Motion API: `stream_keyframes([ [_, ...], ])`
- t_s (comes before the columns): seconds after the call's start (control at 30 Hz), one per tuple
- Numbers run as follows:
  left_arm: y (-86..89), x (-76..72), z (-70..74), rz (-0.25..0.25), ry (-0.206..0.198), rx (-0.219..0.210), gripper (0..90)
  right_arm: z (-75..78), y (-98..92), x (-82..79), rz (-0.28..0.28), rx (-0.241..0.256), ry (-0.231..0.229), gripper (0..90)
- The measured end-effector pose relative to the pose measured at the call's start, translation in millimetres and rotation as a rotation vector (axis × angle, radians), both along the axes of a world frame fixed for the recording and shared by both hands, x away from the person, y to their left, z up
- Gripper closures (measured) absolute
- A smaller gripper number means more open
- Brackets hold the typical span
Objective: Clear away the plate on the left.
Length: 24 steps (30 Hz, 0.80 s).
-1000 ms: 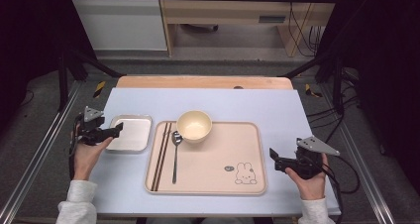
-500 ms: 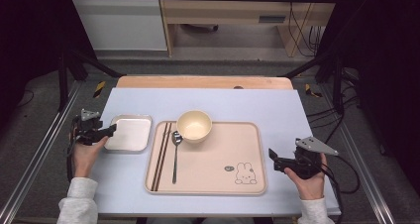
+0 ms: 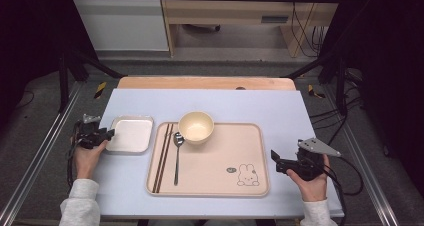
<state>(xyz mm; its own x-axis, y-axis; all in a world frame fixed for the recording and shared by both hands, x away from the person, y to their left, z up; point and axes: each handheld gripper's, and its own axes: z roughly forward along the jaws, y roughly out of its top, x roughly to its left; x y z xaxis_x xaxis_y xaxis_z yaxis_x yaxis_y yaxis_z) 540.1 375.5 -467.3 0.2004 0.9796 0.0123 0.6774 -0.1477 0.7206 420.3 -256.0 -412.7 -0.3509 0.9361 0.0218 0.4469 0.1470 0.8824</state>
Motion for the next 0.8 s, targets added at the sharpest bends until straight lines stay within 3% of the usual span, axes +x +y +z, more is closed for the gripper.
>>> stream_keyframes([
  [0.37,-1.0,4.3,-3.8,-0.003,0.009,-0.023,75.7,0.1,-0.4,0.0,-0.002,-0.001,-0.001,0.5],
  [0.47,0.9,5.6,-4.6,0.011,0.009,-0.044,77.7,-0.1,-0.1,0.1,0.000,0.000,0.000,0.6],
  [0.6,-0.2,6.7,-3.8,0.023,0.016,-0.039,80.3,-0.1,0.2,0.0,0.001,0.000,0.003,0.6],
  [0.8,1.3,6.8,-3.9,0.048,0.022,-0.081,82.1,-0.1,-0.1,0.2,0.000,0.000,0.002,0.6],
])
